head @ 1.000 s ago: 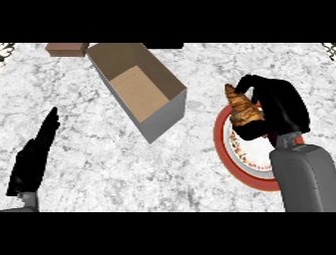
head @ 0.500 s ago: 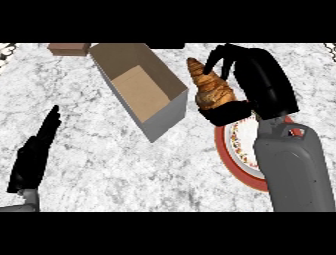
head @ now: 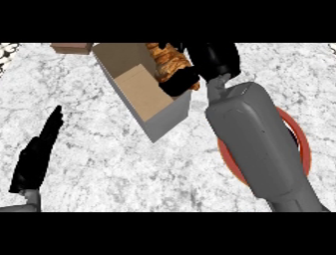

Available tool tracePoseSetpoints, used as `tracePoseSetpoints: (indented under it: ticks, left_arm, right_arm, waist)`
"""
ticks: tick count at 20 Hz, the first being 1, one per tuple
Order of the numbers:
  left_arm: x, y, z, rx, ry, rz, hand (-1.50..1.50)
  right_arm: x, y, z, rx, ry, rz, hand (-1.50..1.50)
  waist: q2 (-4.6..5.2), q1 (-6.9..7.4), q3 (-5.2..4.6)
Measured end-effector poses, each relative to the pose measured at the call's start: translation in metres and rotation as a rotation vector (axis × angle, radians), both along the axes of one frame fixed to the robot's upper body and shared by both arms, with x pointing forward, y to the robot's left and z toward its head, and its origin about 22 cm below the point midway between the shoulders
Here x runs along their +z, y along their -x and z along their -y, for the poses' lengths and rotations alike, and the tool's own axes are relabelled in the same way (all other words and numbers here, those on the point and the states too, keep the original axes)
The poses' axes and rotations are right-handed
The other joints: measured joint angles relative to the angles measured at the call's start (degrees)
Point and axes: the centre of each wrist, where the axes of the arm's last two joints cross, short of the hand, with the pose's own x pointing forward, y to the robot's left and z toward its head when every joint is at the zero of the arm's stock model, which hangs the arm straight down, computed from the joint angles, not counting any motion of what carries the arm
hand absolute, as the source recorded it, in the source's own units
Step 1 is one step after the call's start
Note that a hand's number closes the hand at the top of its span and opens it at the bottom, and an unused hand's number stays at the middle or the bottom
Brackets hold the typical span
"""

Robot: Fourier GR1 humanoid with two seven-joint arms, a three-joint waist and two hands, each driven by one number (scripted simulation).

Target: Pick the croissant from the plate and place it in the cardboard box

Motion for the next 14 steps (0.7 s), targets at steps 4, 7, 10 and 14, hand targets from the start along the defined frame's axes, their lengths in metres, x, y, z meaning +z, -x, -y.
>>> tracePoseSetpoints:
  ticks: [4,7,10,14]
  left_arm:
    - [0.003,0.002,0.004,0.001,-0.002,0.006,0.00]
    - [0.004,-0.002,0.004,-0.009,0.000,0.009,0.00]
    - [0.005,-0.008,0.006,-0.019,0.010,0.006,0.00]
    - [0.007,-0.014,0.010,-0.033,0.001,0.013,0.00]
  right_arm:
    - [-0.007,-0.022,-0.018,-0.003,0.011,-0.042,1.50]
    - [-0.014,-0.034,-0.033,-0.007,0.034,-0.085,1.50]
    - [-0.027,-0.045,-0.043,-0.019,0.059,-0.120,1.50]
    - [-0.044,-0.056,-0.048,-0.048,0.093,-0.170,1.50]
  waist:
    - [0.10,0.34,0.00]
    - [0.24,0.86,-0.01]
    - [0.46,1.53,-0.02]
    - [0.72,2.42,-0.04]
